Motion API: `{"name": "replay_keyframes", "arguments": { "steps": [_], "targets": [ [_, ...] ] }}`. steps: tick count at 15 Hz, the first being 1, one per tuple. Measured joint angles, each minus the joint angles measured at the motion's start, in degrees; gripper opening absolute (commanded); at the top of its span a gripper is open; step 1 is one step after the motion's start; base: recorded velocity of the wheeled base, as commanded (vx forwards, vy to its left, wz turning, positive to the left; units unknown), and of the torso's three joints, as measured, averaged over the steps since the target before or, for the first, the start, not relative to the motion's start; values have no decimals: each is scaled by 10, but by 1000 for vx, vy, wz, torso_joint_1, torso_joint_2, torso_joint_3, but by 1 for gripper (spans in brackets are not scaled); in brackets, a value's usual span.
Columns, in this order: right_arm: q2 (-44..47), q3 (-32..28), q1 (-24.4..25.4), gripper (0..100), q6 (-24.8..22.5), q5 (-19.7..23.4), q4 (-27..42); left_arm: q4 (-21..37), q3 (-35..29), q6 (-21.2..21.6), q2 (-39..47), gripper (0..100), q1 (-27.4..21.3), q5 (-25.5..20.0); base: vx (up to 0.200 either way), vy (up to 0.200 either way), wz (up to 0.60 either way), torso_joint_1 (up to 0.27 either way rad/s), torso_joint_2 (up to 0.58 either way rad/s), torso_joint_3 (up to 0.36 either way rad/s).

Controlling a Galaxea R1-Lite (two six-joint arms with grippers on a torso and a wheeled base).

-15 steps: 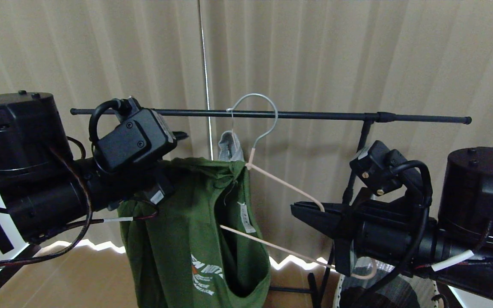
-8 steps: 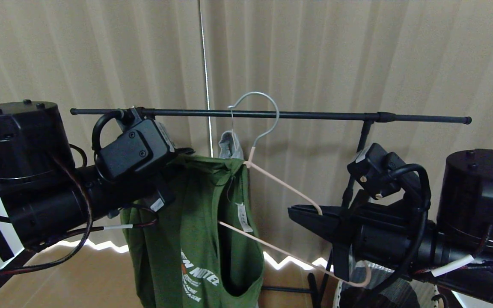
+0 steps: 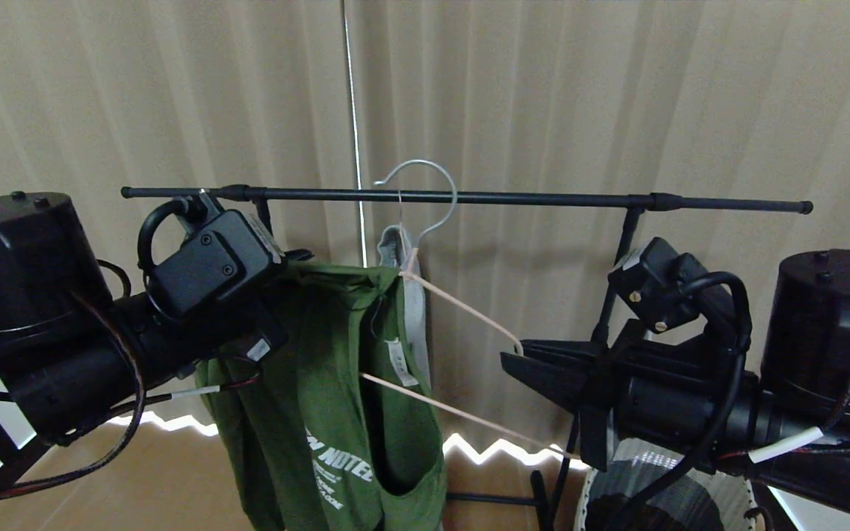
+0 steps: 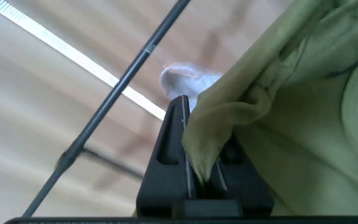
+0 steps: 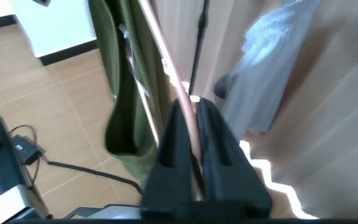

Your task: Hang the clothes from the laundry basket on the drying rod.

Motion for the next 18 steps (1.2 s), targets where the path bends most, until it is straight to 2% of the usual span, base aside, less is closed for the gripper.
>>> {"name": "replay_keyframes", "arguments": {
  "steps": [5, 7, 10, 12, 15, 18],
  "targets": [
    [-11, 15, -35, 100, -24, -3, -1, 17, 12, -3, -15, 0, 14, 81, 0, 0, 0, 0, 0, 0],
    [-19, 22, -46, 100, -25, -3, -1, 32, 21, -28, -19, 0, 28, 114, 0, 0, 0, 0, 0, 0],
    [-23, 36, -62, 100, -25, -4, 0, 39, 26, -93, -19, 0, 37, 173, 0, 0, 0, 0, 0, 0],
    [-21, 42, -64, 100, -25, -4, -1, 46, 21, -131, -15, 0, 38, 195, 0, 0, 0, 0, 0, 0],
    [-19, 42, -59, 100, -25, -3, -1, 50, 3, -208, -3, 0, 31, 205, 0, 0, 0, 0, 0, 0],
    [-11, 39, -31, 100, -24, -3, -3, 50, -24, -271, 5, 0, -6, 205, 0, 0, 0, 0, 0, 0]
  ]
}}
